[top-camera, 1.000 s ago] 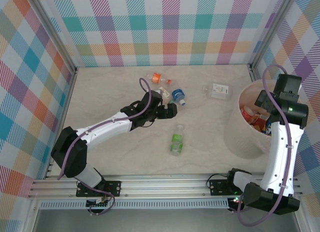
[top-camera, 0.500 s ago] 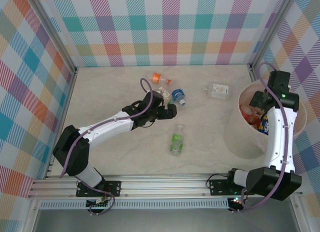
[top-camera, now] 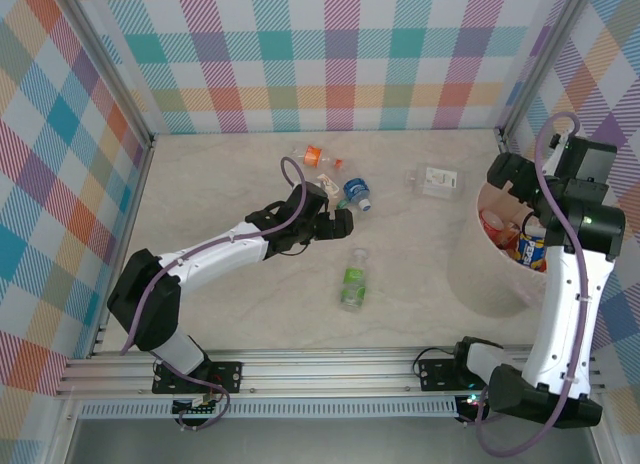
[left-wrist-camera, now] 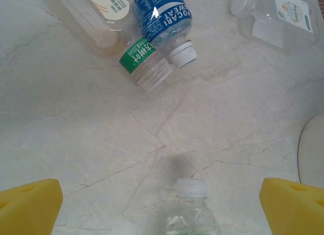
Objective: Put the plastic bottles in the bin
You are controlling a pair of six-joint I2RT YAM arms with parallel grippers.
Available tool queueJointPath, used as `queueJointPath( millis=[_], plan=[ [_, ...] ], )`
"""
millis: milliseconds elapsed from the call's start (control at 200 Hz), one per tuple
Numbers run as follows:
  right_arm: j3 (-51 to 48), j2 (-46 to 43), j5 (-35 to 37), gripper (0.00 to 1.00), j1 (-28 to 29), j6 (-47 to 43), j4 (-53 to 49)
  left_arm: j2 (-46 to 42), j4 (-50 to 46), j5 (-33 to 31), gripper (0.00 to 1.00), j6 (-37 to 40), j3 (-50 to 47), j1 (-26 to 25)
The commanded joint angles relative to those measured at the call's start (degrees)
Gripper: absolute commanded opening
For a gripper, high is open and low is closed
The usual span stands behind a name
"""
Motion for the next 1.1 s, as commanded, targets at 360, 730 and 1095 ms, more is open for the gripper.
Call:
queueJointPath(
  millis=[360, 730, 1095],
  plan=[
    [-5.90, 3.66, -11.60, 1.00, 27.63, 5.40, 7.58, -1.52, -9.83, -12.71, 1.00, -8.78, 0.36, 0.25],
    [-19.59, 11.27, 8.38, 1.00, 47.21, 21.03, 14.56, -3.89, -17.55, -20.96, 1.00, -16.86, -2.25, 2.05],
    [-34.60, 18.45, 8.40, 1.00, 57.60, 34.89, 23.77, -5.89, -18.05, -21.47, 1.00, -19.68, -5.93, 3.11]
  ],
)
